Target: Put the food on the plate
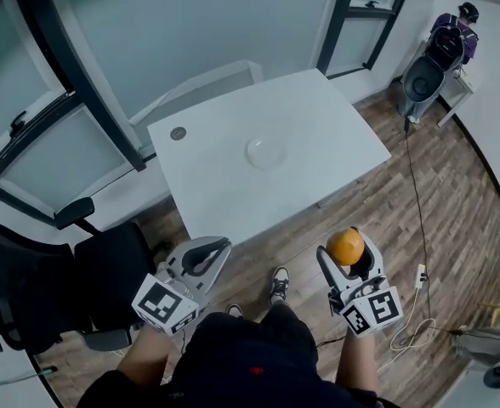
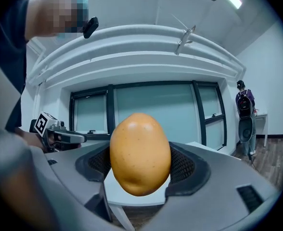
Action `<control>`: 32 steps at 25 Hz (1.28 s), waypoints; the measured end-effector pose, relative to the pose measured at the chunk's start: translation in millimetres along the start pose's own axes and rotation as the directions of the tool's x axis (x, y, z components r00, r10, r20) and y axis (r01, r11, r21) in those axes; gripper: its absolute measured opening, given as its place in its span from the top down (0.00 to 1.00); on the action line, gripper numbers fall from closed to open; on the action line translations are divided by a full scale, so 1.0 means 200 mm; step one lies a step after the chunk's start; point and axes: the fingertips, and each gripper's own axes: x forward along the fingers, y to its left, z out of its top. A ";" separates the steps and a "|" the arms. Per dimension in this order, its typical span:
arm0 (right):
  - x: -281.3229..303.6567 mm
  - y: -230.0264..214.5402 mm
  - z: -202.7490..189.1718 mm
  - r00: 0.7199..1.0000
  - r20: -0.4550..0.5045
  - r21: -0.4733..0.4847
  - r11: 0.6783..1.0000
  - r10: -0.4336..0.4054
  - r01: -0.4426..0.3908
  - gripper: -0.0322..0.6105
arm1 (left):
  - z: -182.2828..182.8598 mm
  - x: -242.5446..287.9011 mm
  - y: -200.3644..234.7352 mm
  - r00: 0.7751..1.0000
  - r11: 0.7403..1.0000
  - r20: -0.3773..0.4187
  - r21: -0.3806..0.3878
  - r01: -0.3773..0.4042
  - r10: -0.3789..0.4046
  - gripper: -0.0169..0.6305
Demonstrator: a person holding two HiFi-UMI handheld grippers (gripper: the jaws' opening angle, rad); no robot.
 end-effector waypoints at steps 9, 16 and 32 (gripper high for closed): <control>0.56 -0.46 -0.02 0.987 -0.045 0.042 0.987 0.157 -0.155 0.41 | 0.15 0.42 0.31 0.982 0.981 -0.001 -0.046 -0.190 0.190 0.92; 1.02 -0.83 -0.22 0.953 -0.178 0.063 0.970 0.244 -0.237 0.41 | 0.14 0.77 0.43 0.954 0.952 -0.053 -0.065 -0.298 0.295 0.92; 2.01 -0.72 -1.06 0.767 -0.591 -0.083 0.927 0.250 -0.365 0.41 | -0.16 0.57 0.74 0.872 0.850 -0.138 -0.196 -0.489 0.470 0.92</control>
